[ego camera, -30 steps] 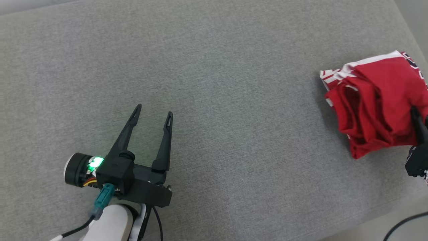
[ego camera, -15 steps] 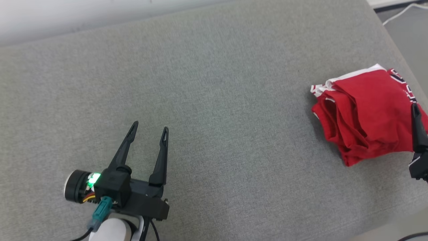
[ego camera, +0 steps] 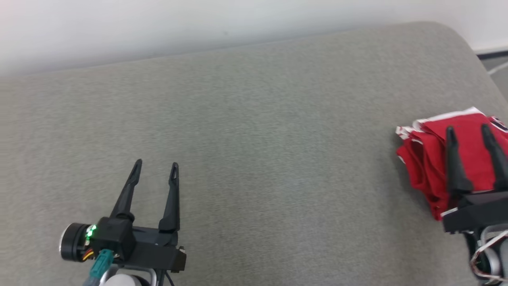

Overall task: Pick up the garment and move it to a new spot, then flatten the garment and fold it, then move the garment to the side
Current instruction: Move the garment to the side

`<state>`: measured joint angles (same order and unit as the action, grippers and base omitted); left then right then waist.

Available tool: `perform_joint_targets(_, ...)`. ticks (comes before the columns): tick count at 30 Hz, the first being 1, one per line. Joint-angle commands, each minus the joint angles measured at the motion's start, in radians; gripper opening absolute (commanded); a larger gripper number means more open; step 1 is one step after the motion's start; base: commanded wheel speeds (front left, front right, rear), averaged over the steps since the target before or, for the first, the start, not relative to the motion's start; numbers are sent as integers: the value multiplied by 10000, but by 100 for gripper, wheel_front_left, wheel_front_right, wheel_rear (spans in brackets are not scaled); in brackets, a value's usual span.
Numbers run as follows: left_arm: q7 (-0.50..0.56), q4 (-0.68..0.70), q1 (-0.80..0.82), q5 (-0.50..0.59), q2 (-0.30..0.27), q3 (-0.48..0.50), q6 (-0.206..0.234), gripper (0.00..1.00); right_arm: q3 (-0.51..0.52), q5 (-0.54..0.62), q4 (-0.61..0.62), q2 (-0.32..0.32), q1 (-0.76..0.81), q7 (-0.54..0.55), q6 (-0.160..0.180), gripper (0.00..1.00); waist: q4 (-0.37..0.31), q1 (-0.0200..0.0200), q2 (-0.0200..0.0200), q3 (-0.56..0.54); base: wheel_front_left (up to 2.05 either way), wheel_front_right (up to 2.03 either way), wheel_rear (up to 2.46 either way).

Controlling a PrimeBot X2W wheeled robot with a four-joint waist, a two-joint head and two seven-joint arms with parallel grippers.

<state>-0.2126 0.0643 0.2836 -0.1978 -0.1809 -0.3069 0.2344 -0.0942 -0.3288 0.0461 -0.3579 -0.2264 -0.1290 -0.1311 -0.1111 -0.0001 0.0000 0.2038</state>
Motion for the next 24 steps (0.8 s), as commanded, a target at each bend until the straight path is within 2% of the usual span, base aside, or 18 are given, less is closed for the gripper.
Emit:
perform_joint_targets(1,-72,34,-182,-33,-65,43,47,100,-60,68,120,92,150,35,8,100,509,1,0,-361,0,0,0)
perform_joint_targets(4,-119,106,-404,-92,-141,156,141,100,-280,401,606,413,432,304,9,100,913,1,0,-583,0,0,0)
perform_joint_targets(9,-189,192,-782,-146,-244,262,242,100,-189,714,954,822,947,478,8,100,1187,1,0,-876,0,0,0)
perform_joint_targets(18,-218,384,-1465,-331,-420,490,465,100,-232,918,1221,1383,2080,858,8,100,1215,1,0,-1437,0,0,0)
perform_joint_targets(24,-101,362,-1735,-391,-610,581,444,100,-306,1195,1416,1480,2603,1012,8,100,1146,1,0,-1716,0,0,0)
